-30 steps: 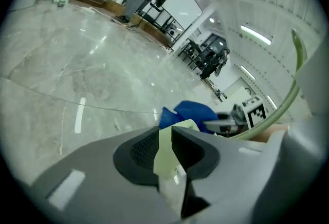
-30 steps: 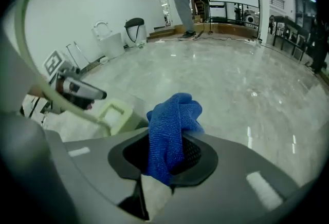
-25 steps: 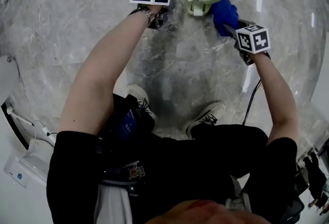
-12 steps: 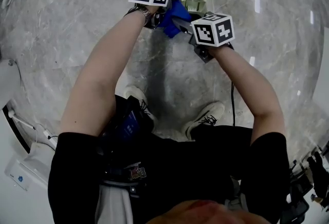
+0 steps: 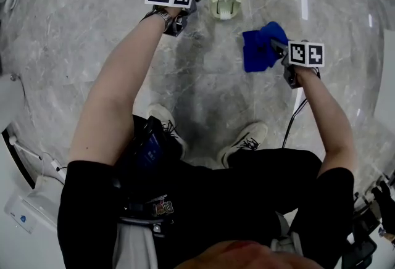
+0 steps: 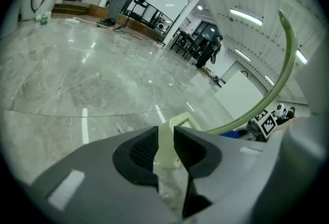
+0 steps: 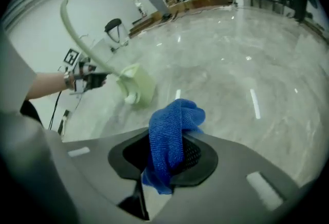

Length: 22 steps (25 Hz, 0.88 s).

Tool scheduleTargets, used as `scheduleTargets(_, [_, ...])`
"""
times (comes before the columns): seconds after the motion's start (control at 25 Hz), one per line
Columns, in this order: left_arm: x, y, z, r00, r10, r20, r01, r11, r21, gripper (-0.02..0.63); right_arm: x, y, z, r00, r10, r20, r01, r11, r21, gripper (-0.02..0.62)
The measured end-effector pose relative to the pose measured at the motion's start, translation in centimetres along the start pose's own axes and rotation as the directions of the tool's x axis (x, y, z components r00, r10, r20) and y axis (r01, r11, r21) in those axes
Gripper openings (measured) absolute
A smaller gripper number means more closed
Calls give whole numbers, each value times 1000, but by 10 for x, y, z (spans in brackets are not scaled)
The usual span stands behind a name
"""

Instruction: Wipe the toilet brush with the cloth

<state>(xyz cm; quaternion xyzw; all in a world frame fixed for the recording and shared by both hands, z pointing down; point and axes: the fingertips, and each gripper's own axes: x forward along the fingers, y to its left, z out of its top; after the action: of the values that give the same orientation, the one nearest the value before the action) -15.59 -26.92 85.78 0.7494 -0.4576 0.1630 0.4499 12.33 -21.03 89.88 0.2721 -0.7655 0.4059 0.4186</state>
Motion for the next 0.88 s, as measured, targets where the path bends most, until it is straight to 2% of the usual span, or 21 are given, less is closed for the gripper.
scheduleTargets(0.04, [-1,1,-1,1000,6,-5,-6,1000,8,104,-5,-11,20,998,-26,64,25,999,20,101])
scheduleTargets(0.12, [-3,3,-4,1000,23,-19,-22,999,23,104,-8,-8,69,982,-16,188,14,1000,11,101])
scheduleTargets(0.24, [-2,1,-11,999,31,-34,-31,999,23,107,3,35,131,948,92,306,-81,996,-48,101])
scheduleTargets(0.36, [5,-6,-9,999,36,-35,-35,999,6,103,20,77,159,921,181,345,-163,983,-81,101])
scheduleTargets(0.48, [15,-14,-13,998,35,-54,-36,999,-10,95,34,90,160,911,194,364,-195,980,-34,101])
scheduleTargets(0.56, [24,-23,-20,997,17,-77,-17,1000,8,95,35,84,157,909,195,368,-210,978,3,101])
scheduleTargets(0.68, [35,-26,-20,998,20,-64,-20,1000,5,90,39,65,134,937,190,292,-211,977,41,101])
scheduleTargets(0.8, [42,-26,-13,999,5,-50,-5,1000,-9,86,36,43,101,972,139,187,-139,990,-14,101])
scheduleTargets(0.88, [45,-28,-9,998,-8,-54,8,1000,0,84,24,22,93,977,53,209,-43,998,-53,101])
